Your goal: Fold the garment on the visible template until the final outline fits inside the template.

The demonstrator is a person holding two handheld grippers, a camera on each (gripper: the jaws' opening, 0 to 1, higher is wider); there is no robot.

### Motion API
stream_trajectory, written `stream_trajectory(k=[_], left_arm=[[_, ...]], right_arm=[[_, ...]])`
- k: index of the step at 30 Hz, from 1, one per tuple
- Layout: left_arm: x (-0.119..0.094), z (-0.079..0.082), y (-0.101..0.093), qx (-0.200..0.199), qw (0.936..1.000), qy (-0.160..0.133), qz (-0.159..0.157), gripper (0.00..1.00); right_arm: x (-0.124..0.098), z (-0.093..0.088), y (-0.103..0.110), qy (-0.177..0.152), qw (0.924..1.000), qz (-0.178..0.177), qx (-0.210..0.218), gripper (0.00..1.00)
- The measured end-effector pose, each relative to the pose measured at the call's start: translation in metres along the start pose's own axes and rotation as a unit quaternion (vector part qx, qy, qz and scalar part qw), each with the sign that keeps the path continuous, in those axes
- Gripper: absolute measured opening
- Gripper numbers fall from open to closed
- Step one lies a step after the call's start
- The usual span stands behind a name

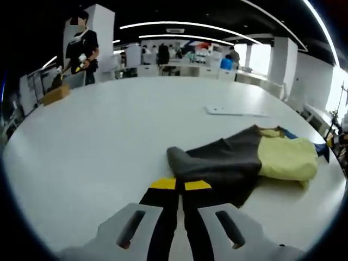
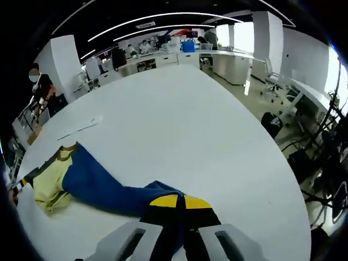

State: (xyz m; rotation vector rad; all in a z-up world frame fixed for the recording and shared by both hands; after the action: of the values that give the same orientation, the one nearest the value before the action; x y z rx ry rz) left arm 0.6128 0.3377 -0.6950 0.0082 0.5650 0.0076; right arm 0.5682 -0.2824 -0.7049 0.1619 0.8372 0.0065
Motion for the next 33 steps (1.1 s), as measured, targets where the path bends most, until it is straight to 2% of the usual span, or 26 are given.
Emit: stream_trajectory(k=[2, 4, 8, 13, 17, 21, 29, 30, 33], left_arm=[[-0.002, 0.001, -0.002, 0.013, 0.9999, -0.004, 0.002, 0.0], [-0.005, 0.001, -0.003, 0.016, 0.9998, -0.008, 0.002, 0.04], [-0.01, 0.001, -0.006, 0.017, 0.9998, -0.014, -0.004, 0.16], [-0.018, 0.004, -0.011, 0.018, 0.9992, -0.028, -0.02, 0.34], [-0.023, 0.007, -0.015, 0.005, 0.9985, -0.042, -0.033, 0.58], [-0.029, 0.008, -0.021, 0.021, 0.9973, -0.053, -0.046, 0.68], [-0.046, 0.009, -0.043, 0.042, 0.9931, -0.068, -0.085, 0.88], [-0.048, 0.007, -0.048, 0.044, 0.9925, -0.065, -0.094, 0.9], [-0.053, 0.005, -0.057, 0.049, 0.9907, -0.059, -0.112, 0.93]], right_arm=[[0.002, 0.0, 0.0, 0.003, 1.0, 0.003, -0.004, 0.0], [0.004, 0.002, -0.001, 0.003, 0.9999, 0.012, -0.004, 0.0], [0.003, 0.005, -0.001, -0.006, 0.9996, 0.02, -0.021, 0.18], [-0.002, 0.01, 0.011, -0.021, 0.9974, 0.05, -0.047, 0.35], [-0.004, 0.007, 0.028, -0.019, 0.9943, 0.087, -0.058, 0.58], [-0.008, 0.005, 0.05, -0.022, 0.9894, 0.125, -0.07, 0.69], [-0.017, -0.002, 0.106, -0.026, 0.9705, 0.208, -0.119, 0.8], [-0.02, -0.006, 0.117, -0.02, 0.9652, 0.233, -0.118, 0.81], [-0.026, -0.009, 0.14, -0.021, 0.9544, 0.273, -0.12, 0.83]])
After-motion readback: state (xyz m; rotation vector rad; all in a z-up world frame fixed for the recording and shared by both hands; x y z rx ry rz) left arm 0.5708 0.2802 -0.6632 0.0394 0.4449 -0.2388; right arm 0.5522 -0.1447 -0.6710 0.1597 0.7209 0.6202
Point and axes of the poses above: the point that each gripper's makers call its tool centre point, and the gripper's own axes: x roughly forward along the fingers, y roughly to its left, z roughly out of its top, the point moved 2 cm from there along -x, roughly backward along the fingers, and after that the axes turned 6 degrees about z, right-handed, at the moved point
